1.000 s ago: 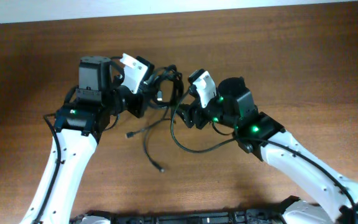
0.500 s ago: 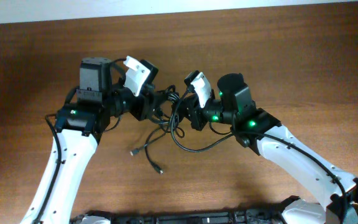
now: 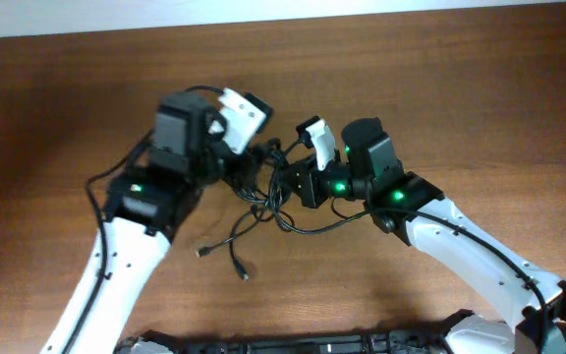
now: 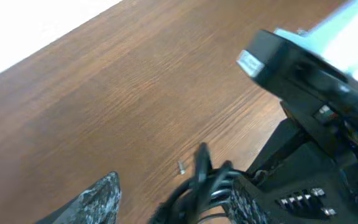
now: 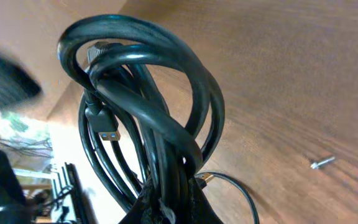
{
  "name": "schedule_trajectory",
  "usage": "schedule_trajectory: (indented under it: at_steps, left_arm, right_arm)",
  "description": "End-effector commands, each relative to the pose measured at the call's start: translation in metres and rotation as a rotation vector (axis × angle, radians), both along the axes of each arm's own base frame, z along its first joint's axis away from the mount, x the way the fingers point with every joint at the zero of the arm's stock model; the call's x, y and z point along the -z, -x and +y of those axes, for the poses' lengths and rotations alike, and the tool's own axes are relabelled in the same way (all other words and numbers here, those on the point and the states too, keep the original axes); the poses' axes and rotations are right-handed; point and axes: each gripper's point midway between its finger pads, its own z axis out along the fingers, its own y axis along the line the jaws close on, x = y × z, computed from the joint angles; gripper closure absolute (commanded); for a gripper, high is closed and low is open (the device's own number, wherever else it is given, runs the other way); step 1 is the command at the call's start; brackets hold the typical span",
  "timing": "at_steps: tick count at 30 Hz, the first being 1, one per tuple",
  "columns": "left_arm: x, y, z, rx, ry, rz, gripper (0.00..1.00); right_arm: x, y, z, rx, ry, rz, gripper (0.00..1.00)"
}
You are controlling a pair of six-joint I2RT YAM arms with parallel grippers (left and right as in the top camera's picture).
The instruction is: Untangle cables
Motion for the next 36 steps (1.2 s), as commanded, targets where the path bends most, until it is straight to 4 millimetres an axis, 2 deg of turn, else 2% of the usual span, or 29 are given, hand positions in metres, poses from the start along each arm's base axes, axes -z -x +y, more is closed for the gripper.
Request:
schedule_trajectory:
  at_steps: [1,11,16,21,25,28,33,36]
  left_arm:
    - [-0.008,-0.004,0.002,-0.044,-0.167,-0.117,0.43]
    - [0.032,-0.013,-0.002,-0.051,-0.264,-0.037,0.49]
    - [0.042,-0.014,-0.003,-0.048,-0.280,-0.012,0.50]
    - [0.053,-0.016,0.019,-0.100,-0.331,0.033,0.50]
    - [0.070,-0.019,0.036,-0.136,-0.364,0.100,0.50]
    - [0.086,-0.022,0.056,-0.177,-0.385,0.168,0.50]
    - [0.099,-0.016,0.047,-0.127,-0.340,0.233,0.49]
    - [0.101,-0.012,0.048,-0.125,-0.349,0.252,0.50]
  right_arm:
    - [-0.008,0.006,0.005,-0.024,-0.046,0.039,0.96]
    - [-0.018,0.030,0.015,-0.140,-0.129,0.123,0.96]
    - [-0.020,0.033,0.016,-0.159,-0.140,0.129,0.96]
    - [-0.026,0.043,0.019,-0.215,-0.169,0.138,0.96]
    - [-0.029,0.042,0.016,-0.230,-0.172,0.104,0.96]
    - [-0.043,0.036,0.007,-0.250,-0.225,0.077,0.96]
    - [-0.059,0.025,0.006,-0.252,-0.261,-0.025,0.96]
    - [-0.063,0.024,0.007,-0.266,-0.260,-0.081,0.96]
